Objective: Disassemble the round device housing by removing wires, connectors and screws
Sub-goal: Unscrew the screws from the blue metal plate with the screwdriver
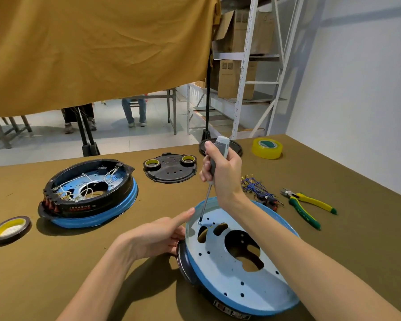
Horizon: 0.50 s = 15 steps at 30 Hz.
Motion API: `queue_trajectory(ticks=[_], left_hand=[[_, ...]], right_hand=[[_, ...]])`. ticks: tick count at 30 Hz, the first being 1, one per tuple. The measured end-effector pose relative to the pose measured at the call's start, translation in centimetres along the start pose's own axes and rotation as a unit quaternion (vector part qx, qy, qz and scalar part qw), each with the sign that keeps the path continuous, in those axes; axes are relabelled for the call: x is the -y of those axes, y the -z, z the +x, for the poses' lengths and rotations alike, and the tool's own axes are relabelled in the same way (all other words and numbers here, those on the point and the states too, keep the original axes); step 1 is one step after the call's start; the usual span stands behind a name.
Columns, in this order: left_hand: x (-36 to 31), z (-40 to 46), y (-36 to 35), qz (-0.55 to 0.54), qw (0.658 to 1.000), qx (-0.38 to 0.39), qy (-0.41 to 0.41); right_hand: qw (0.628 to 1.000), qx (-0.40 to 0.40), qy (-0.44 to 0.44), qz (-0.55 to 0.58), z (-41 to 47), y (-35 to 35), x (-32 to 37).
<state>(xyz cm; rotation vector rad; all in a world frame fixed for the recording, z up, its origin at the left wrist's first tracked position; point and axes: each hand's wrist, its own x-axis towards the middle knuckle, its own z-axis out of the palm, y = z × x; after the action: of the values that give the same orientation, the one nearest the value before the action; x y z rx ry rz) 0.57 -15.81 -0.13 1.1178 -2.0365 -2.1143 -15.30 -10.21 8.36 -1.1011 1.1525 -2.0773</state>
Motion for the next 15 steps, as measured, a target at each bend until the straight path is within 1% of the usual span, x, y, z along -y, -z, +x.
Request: queue_trajectory(ticks=[4, 10, 13, 15], left_hand=[[0.4, 0.51, 0.39, 0.008, 1.0, 0.015, -0.006], [0.68, 0.77, 0.74, -0.008, 1.0, 0.026, -0.012], [0.76, 0.87, 0.68, -0.009, 0.999, 0.036, -0.013], [0.79, 0.77, 0.6, -0.002, 0.999, 0.032, -0.012]], right_hand=[[1.0, 0.008, 0.007, -0.005, -0.23, -0.32, -0.2], [1.0, 0.025, 0.013, -0.005, -0.79, -0.45, -0.04], [0.999, 0.037, -0.002, -0.018, -0.97, -0.41, 0.19], [0.998, 0.06, -0.023, -0.028, -1.05, -0.37, 0.46]])
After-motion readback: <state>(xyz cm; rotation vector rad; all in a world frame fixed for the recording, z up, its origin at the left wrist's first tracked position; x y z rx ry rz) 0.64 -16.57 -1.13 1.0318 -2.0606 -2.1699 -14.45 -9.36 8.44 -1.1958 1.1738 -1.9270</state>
